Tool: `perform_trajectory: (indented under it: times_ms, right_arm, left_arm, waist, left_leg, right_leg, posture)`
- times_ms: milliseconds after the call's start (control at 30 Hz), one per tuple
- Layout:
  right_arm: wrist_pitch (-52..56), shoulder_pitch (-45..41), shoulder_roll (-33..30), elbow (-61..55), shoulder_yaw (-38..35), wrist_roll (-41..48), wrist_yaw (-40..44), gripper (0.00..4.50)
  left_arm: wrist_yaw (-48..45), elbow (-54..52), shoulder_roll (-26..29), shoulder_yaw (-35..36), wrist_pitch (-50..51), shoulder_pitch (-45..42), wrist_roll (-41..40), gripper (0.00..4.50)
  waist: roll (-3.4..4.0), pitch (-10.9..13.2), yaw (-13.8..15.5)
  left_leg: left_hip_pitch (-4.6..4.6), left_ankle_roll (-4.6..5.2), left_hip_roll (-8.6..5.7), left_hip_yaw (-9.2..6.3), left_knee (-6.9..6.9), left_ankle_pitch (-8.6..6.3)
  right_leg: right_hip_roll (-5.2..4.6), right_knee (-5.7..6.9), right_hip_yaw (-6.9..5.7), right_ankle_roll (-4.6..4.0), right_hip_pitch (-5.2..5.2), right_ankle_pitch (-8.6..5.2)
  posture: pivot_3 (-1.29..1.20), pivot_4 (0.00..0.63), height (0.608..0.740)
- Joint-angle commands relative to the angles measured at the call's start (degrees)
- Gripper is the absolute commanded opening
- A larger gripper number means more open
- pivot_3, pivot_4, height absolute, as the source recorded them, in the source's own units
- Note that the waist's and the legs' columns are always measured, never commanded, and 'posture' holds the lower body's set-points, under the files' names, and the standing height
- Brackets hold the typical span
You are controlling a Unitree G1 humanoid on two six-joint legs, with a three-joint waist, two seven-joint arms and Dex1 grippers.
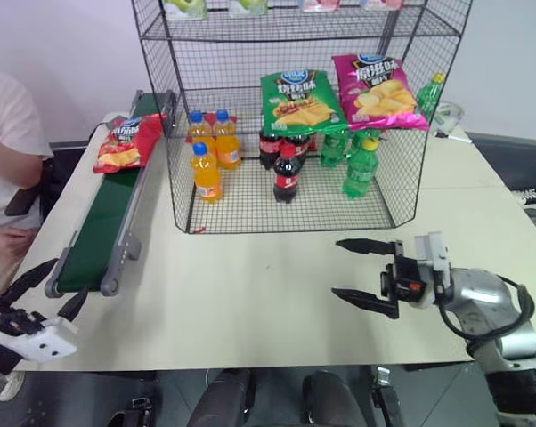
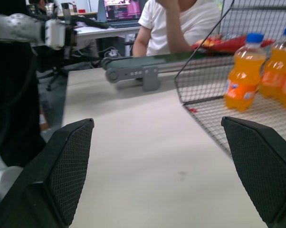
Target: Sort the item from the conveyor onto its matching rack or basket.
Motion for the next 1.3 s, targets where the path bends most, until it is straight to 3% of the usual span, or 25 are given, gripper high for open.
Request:
perform_trajectory:
  times_ms: [33,333,700,1300]
  right_arm:
    - [-0.77,-1.68,0.8,0.76,0.42,-0.55,-0.06,4.5]
    - [-0.99,-2.67,0.75,1.9,0.87,-1.42,0.61,4.5]
    - [-1.52,-2.05,0.53,1.73,0.41,-2.43,-0.02,4.5]
    - [-2.41,-2.01,0.8,2.35,0.72,-3.4,-0.78,4.5]
  left_arm:
    - [7.88,-0.72,0.89,0.33,2.17,2.54,6.39,4.19]
    - [16.67,1.93,2.93,-5.58,7.94,5.16,10.37,4.19]
    - [21.54,5.76,5.9,-14.54,12.74,0.3,9.2,4.19]
    - [24.54,6.38,9.3,-18.19,16.33,-1.29,6.51,4.19]
  waist:
    - [-0.02,0.0,0.03]
    - [-0.03,-0.01,-0.02]
    - [-0.04,-0.01,0.03]
    - [-0.05,-0.02,-0.02]
  left_leg:
    - [0.0,0.01,0.0,0.0,0.0,0.0]
    - [0.0,0.0,0.0,-0.02,0.01,-0.01]
    - [0.02,0.0,-0.01,-0.02,0.02,-0.01]
    - [0.03,0.01,-0.01,-0.02,0.03,0.0]
  right_leg:
    - [0.01,0.0,-0.01,0.02,0.0,0.01]
    - [0.01,0.02,-0.05,0.02,0.01,0.01]
    - [0.02,0.05,-0.06,0.04,0.01,0.02]
    - [0.04,0.11,-0.06,0.06,0.0,0.04]
  posture:
    - [0.0,0.15,0.74]
    - [0.0,0.15,0.74]
    - [0.0,0.15,0.74]
    - [0.0,0.15,0.74]
